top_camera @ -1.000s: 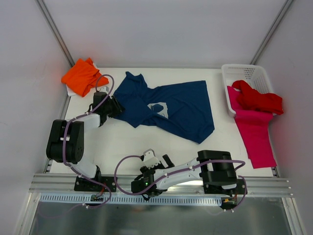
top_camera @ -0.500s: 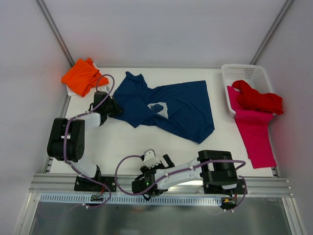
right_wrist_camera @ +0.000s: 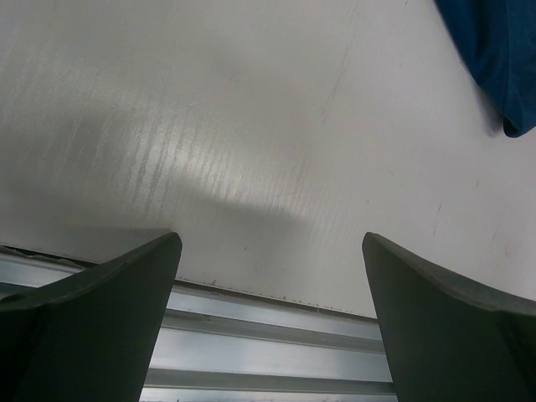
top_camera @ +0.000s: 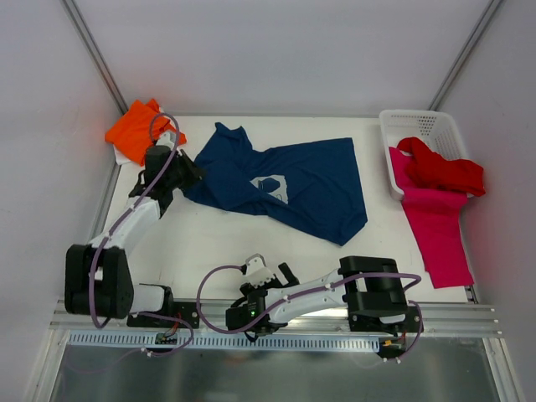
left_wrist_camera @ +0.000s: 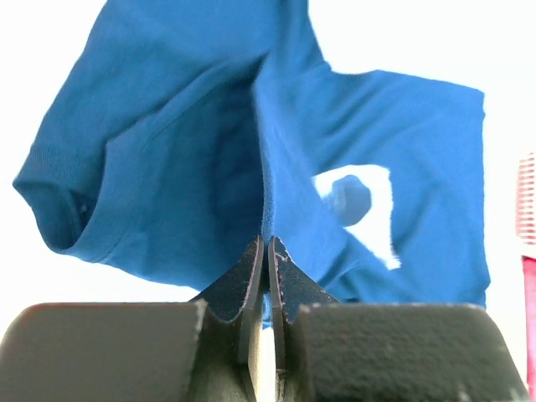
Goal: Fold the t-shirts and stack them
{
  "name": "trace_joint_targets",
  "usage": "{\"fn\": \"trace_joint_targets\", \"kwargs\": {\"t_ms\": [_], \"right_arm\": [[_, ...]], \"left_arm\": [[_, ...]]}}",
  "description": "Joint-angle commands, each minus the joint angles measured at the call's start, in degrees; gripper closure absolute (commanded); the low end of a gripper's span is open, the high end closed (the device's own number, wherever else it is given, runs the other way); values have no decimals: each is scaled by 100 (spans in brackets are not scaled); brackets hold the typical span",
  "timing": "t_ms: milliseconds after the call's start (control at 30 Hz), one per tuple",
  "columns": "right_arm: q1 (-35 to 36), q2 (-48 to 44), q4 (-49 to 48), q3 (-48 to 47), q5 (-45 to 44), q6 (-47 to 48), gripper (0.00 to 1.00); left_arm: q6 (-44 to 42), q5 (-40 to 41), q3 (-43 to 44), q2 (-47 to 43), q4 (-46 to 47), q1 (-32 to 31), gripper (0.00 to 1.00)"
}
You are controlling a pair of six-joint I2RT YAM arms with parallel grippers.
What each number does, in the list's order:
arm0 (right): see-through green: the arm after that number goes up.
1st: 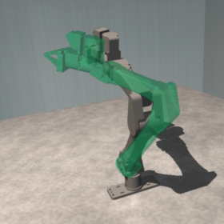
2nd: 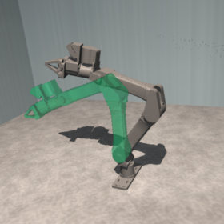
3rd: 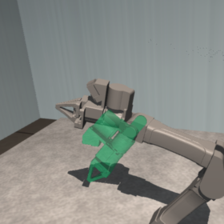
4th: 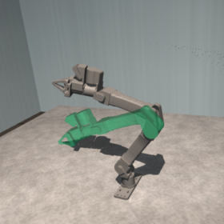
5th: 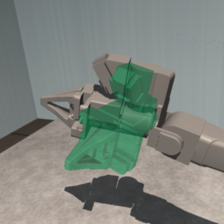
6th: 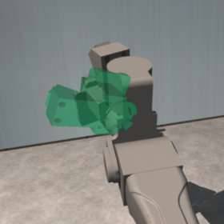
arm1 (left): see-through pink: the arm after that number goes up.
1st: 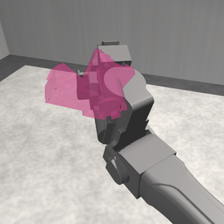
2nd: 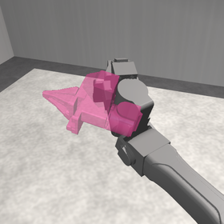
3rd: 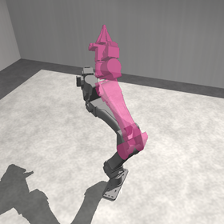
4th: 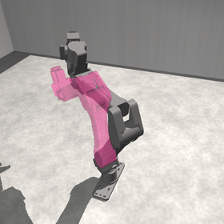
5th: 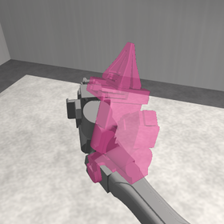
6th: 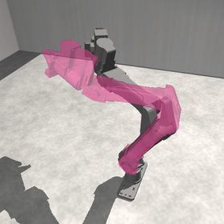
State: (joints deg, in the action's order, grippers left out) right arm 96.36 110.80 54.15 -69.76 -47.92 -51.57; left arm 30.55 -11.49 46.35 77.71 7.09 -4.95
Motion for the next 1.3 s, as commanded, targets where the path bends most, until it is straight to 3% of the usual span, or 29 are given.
{"fn": "trace_joint_targets", "kwargs": {"t_ms": [0, 367, 700, 1267], "right_arm": [[-108, 469, -572, 305, 969, 59, 0], [15, 152, -423, 577, 837, -169, 1], [103, 187, -274, 463, 758, -248, 1], [234, -155, 166, 595, 652, -696, 1]], "left_arm": [[-119, -3, 208, -721, -612, -50, 100], [707, -196, -925, -2997, -1587, -155, 100], [1384, -249, -1497, -4930, -3028, -208, 100], [2359, -241, -2279, -6338, -4523, -287, 100]]}}
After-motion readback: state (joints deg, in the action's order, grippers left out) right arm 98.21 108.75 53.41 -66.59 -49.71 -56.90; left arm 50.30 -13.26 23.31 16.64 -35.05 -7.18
